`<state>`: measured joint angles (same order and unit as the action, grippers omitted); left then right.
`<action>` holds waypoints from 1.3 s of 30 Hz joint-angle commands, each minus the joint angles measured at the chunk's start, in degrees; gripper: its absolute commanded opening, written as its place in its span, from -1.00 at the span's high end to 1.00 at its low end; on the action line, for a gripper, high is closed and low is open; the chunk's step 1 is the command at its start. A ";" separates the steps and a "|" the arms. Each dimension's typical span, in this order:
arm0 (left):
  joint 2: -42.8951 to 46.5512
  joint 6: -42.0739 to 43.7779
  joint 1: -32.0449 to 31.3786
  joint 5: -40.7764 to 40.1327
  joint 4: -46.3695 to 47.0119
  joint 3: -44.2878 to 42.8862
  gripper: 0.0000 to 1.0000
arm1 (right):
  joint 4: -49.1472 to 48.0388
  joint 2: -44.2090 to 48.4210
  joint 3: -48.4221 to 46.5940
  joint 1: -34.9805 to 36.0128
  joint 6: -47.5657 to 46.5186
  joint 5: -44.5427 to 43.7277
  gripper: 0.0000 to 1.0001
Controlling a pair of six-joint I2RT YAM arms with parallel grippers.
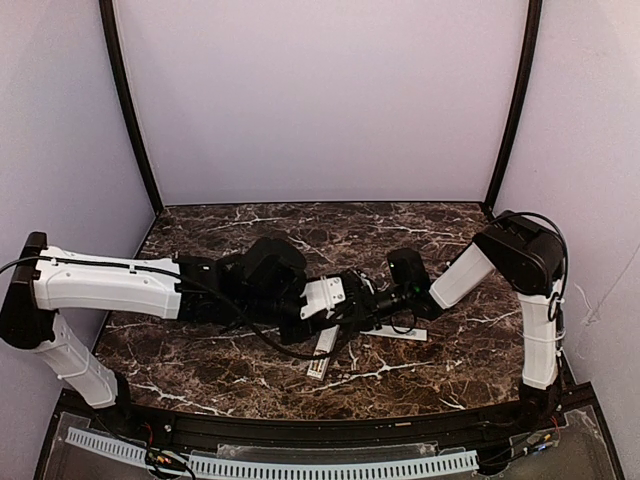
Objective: Load the batteries into the remote control
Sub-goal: Place the battery in the battery compartment, then press the battery in the battery compartment.
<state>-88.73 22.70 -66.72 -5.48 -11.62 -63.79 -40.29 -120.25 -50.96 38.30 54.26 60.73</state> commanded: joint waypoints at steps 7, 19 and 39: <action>-2.39 -34.10 4.12 -0.34 -4.04 2.99 0.63 | -1.18 1.43 1.29 -0.16 -1.44 -1.40 1.00; -7.76 -43.08 5.02 8.93 -1.90 4.48 0.57 | -1.32 2.21 1.83 -0.15 -1.72 -2.17 1.00; -11.47 -38.68 5.37 10.58 -5.14 0.32 0.58 | -0.66 2.38 1.65 -0.17 -2.14 -2.33 1.00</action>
<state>-99.55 -18.13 -61.63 5.37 -13.98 -61.47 -40.69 -119.35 -49.95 38.30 53.84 59.99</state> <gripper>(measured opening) 0.215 0.211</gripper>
